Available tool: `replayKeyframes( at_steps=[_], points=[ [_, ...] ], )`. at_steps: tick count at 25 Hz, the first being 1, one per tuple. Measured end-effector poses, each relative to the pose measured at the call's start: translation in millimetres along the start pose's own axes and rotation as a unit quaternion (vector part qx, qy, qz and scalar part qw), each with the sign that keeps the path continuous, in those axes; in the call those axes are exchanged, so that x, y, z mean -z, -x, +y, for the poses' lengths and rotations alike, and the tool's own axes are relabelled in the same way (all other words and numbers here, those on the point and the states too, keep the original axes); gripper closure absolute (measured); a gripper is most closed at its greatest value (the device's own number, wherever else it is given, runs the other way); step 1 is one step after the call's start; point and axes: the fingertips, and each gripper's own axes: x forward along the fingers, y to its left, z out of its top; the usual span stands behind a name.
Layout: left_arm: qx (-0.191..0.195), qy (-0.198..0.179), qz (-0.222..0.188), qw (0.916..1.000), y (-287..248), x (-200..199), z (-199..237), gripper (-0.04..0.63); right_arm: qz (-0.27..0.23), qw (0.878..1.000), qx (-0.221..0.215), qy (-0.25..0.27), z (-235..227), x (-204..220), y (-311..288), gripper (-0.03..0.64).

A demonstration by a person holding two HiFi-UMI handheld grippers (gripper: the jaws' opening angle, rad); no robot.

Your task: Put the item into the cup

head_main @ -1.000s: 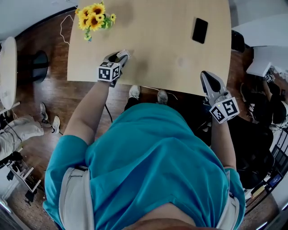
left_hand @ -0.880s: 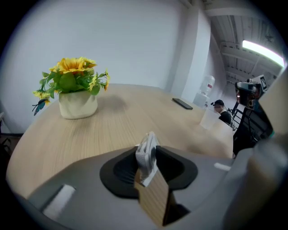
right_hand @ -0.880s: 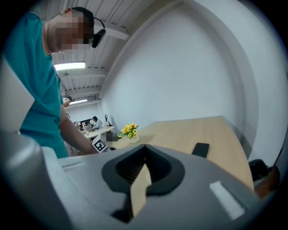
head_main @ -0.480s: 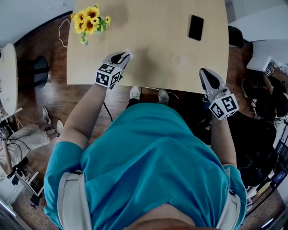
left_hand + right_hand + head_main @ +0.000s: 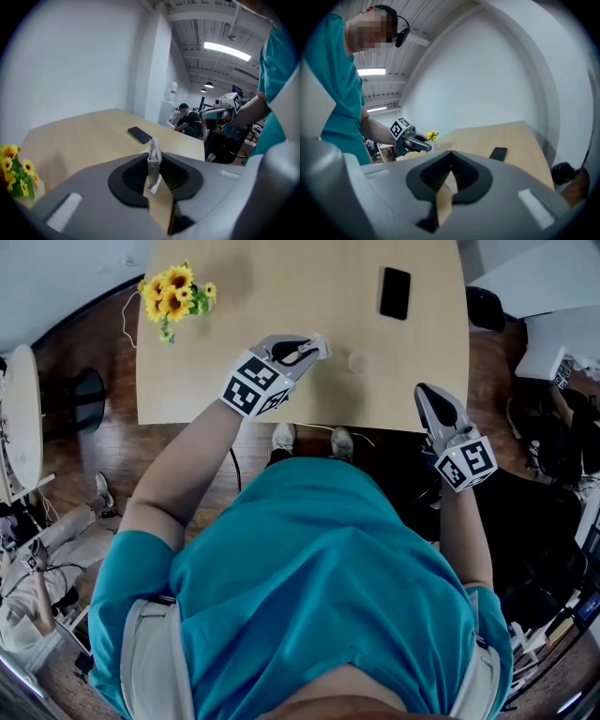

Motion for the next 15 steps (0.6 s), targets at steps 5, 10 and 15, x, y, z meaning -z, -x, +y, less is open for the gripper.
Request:
replayKeyframes(
  at_steps=[5,10,15],
  points=[
    [0.043,-0.053,0.041,0.9968,-32,-21,-36,0.525,-0.007,1.000,0.012,-0.008,-7,5,16,0.615],
    [0.058,-0.103,0.116,0.9862,-68,-11,-53,0.525,-0.011,0.999,0.024,-0.018,-14,10,29,0.615],
    [0.058,-0.155,0.187,0.9682,-94,10,-58,0.525,-0.016,0.999,0.034,-0.023,-20,12,44,0.615]
  ],
)
